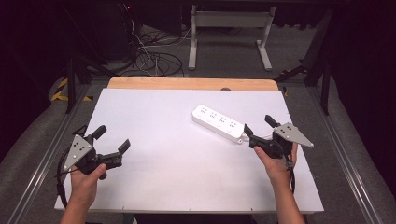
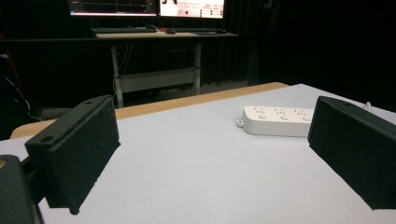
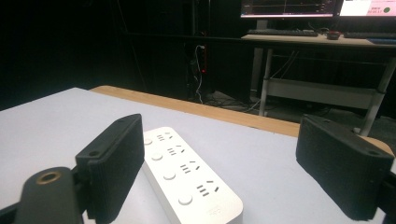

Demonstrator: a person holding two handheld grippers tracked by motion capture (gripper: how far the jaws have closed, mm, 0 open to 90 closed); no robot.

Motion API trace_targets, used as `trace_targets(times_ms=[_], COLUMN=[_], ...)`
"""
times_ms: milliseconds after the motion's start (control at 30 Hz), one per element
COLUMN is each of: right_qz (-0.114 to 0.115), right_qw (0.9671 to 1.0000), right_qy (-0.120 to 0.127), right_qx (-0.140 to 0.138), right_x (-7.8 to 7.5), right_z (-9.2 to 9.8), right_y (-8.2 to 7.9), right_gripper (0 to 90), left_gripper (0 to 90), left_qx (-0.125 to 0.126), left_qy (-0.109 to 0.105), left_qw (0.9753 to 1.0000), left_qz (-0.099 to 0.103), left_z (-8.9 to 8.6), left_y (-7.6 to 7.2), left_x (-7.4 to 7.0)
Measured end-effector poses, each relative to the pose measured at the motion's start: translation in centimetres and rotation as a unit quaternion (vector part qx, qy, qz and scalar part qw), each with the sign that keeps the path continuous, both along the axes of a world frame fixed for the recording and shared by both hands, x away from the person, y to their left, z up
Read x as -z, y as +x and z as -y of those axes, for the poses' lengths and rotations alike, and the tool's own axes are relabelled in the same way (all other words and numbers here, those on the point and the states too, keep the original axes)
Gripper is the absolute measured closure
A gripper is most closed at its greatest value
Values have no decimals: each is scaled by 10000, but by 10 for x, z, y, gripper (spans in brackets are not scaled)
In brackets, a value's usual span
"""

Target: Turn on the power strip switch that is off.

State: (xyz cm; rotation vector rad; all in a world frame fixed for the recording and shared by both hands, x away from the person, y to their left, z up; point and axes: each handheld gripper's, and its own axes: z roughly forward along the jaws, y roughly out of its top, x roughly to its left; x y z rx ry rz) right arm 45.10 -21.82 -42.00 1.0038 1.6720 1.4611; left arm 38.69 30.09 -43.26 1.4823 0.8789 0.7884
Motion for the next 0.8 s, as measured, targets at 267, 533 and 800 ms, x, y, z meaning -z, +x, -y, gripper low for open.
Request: trace_targets(times_ms=[267, 533, 800], right_qz=[32, 18, 12], right_qw=[10000, 10000, 9999], right_qy=[-19, -46, -122], right_qx=[-22, -11, 14], right_x=[-1, -1, 0], right_z=[-1, -2, -3], right_y=[-4, -4, -4], right_gripper=[171, 181, 186], left_gripper=[26, 24, 24], left_qx=[13, 0, -1], left_qy=[-1, -7, -7], left_qw=[10000, 10000, 10000], left_qz=[36, 33, 18], left_z=[0, 0, 0], left_y=[-3, -3, -2], left_x=[-2, -2, -1])
